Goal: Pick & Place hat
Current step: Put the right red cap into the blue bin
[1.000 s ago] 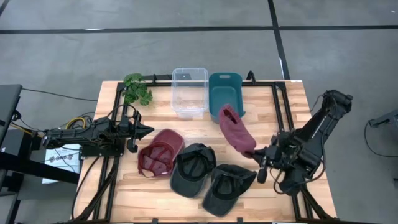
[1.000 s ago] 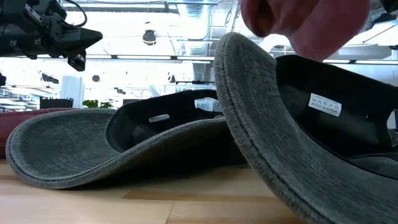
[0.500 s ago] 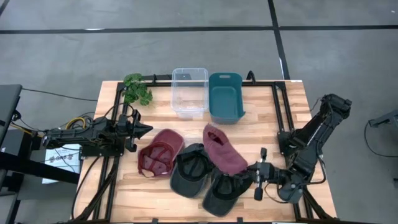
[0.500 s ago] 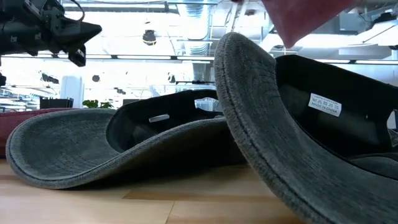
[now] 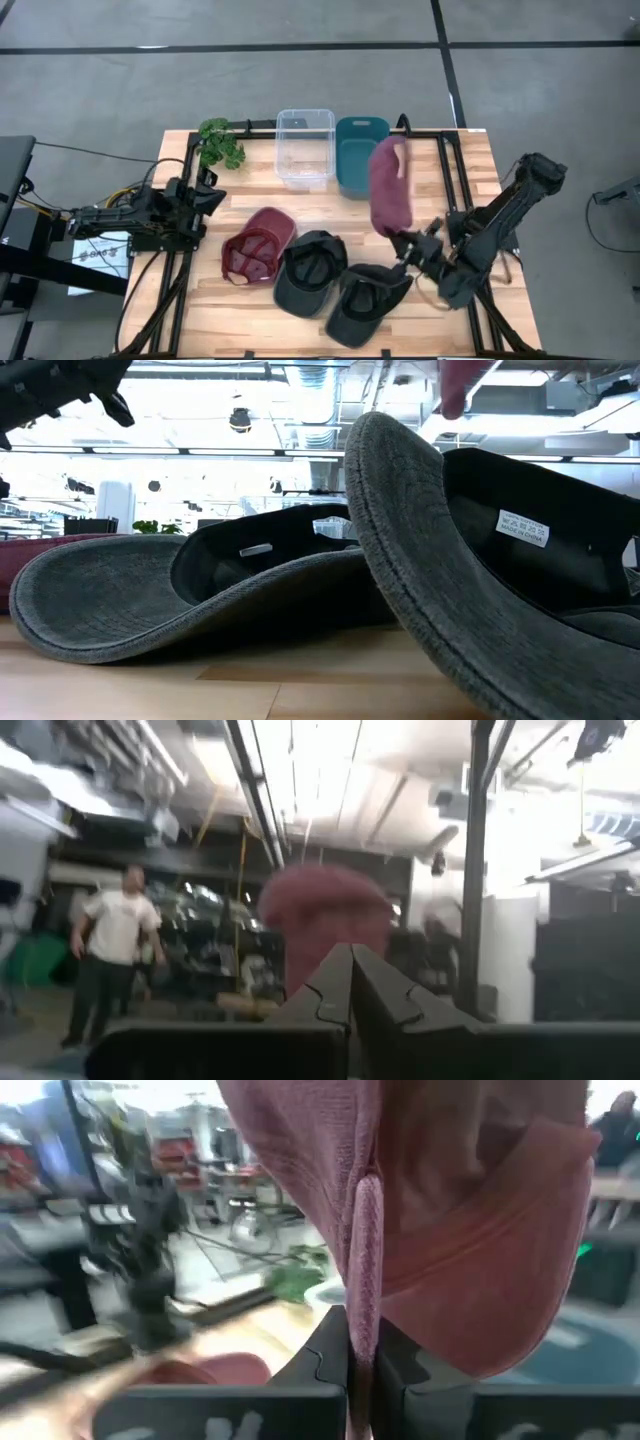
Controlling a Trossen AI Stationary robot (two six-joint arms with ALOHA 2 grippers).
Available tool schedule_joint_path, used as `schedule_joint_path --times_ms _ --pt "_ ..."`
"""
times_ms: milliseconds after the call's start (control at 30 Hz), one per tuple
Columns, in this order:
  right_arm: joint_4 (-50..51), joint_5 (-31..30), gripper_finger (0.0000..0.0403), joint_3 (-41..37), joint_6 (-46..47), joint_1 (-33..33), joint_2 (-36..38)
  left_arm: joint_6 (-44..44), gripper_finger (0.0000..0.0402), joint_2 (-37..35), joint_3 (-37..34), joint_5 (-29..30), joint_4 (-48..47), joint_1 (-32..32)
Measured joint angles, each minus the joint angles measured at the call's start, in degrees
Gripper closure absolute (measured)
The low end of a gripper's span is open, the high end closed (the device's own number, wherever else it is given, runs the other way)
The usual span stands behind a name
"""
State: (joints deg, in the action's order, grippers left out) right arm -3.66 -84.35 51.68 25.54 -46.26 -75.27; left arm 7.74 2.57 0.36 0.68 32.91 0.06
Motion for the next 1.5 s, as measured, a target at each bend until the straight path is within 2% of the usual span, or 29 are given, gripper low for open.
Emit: schedule_joint_path --times_ms 100,133,267,333,433,567,700,800,933,1033,1200,1500 --pt "-2.46 27.55 0.0401 0.02 2.98 5.54 2.58 1.5 0.0394 3.85 0.0 -0.56 -1.59 -0.35" --pt "-4.92 33.48 0.04 0.02 1.52 7.01 1.91 1.54 0.0394 5.56 0.0 -0.54 -1.77 -0.51" --pt "-14.56 40.32 0.0401 0.0 -7.47 10.29 -0.17 0.68 0.0394 14.25 0.0 0.11 0.01 -0.72" --pt "-15.69 45.59 0.0401 0.02 -9.44 12.01 -0.31 0.34 0.0394 18.83 0.0 0.39 3.48 -0.72" --pt "-15.29 55.65 0.0401 0.0 -10.9 14.35 -0.62 0.29 0.0394 25.89 0.0 -1.46 9.87 -0.7" --pt "-12.38 70.07 0.0401 0.0 -11.02 16.61 -0.91 -1.61 0.0394 35.23 0.0 -6.79 18.0 -0.7" --pt "-6.58 78.34 0.04 0.0 -12.98 17.14 -0.91 -4.33 0.0394 43.46 1.11 -8.25 22.38 -0.77" --pt "-3.95 81.34 0.0399 0.0 -13.44 17.13 -0.91 -5.82 0.0394 49.37 3.96 -8.7 22.47 -1.65" --pt "-0.71 79.15 0.04 0.0 -9.99 17.89 -0.91 -10.22 0.0394 56.26 9.07 -12.55 22.74 -4.5" --pt "2.29 77.74 0.0399 0.0 -7.21 18.7 -0.91 -14.54 0.0394 58.89 11.83 -13.17 22.71 -6.74" --pt "7.24 74.89 0.0399 0.0 -3.36 18.75 -0.91 -19.03 0.0394 57.73 12.9 -13.17 22.42 -7.83" --pt "7.51 73.89 0.0399 0.0 -2.9 18.78 -0.91 -19.14 0.0394 54.83 12.94 -12.65 18.4 -7.78"
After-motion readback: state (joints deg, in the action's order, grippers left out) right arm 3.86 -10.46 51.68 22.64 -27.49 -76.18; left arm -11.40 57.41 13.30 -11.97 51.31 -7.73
